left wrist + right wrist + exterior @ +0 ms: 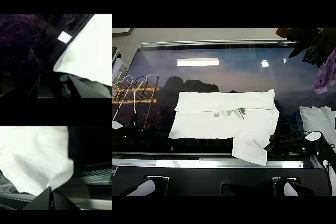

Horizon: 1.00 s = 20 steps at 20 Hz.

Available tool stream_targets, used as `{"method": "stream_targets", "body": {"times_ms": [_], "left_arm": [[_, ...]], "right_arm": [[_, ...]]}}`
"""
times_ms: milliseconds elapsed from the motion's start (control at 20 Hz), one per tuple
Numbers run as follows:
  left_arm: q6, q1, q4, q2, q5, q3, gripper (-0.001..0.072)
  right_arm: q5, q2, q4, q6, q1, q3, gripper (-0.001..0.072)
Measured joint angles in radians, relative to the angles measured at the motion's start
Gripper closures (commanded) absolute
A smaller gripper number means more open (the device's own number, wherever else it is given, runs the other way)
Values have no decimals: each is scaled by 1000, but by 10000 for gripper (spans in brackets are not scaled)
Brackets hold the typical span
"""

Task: Fold the clothes and pants, and hang the long-sleeved shirts on hangers.

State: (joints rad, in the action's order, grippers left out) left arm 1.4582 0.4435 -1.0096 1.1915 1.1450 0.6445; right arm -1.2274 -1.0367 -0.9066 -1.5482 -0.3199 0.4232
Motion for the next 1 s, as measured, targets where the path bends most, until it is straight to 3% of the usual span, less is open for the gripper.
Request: {"method": "stream_targets", "body": {"times_ms": [250, 600, 650, 700, 750, 1000], "left_arm": [[-69, -15, 88, 47, -34, -18, 297], [-95, -67, 142, 105, -64, -21, 321], [-98, -74, 144, 111, -64, -21, 379], [-101, -80, 143, 116, -68, -21, 602], [-106, -84, 129, 121, -76, -23, 692], [-112, -75, 118, 119, -65, -15, 694]], "right_arm": [[-12, 5, 0, 0, 0, 0, 680], [-29, 5, 1, 0, 0, 0, 680], [-31, 5, 2, 0, 0, 0, 680], [-33, 5, 1, 0, 0, 0, 680], [-35, 5, 2, 0, 0, 0, 680], [-51, 34, 0, 4, 0, 0, 681]]}}
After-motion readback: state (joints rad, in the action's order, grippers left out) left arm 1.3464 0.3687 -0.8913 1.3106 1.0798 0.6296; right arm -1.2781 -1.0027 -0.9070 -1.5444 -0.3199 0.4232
